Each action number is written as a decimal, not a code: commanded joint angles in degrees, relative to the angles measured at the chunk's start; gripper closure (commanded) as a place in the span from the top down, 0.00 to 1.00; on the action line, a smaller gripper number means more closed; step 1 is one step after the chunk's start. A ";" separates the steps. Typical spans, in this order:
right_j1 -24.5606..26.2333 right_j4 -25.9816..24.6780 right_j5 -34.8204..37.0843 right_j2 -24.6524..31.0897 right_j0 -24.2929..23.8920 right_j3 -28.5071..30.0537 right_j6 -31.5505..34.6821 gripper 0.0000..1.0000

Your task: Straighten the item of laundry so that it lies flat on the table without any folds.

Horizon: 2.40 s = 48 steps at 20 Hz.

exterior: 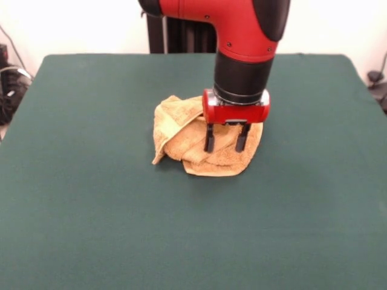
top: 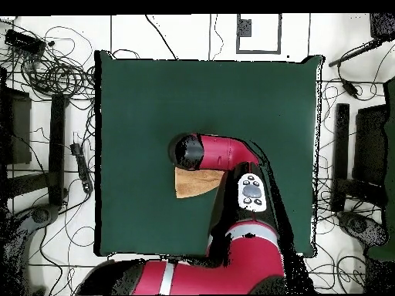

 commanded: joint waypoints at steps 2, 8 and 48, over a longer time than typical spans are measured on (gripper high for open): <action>2.92 0.00 1.26 2.29 1.87 2.15 8.73 1.00; -1.58 -0.49 6.22 5.05 -2.38 4.93 2.66 1.00; -4.20 -17.08 5.09 13.46 -10.94 8.88 -13.26 1.00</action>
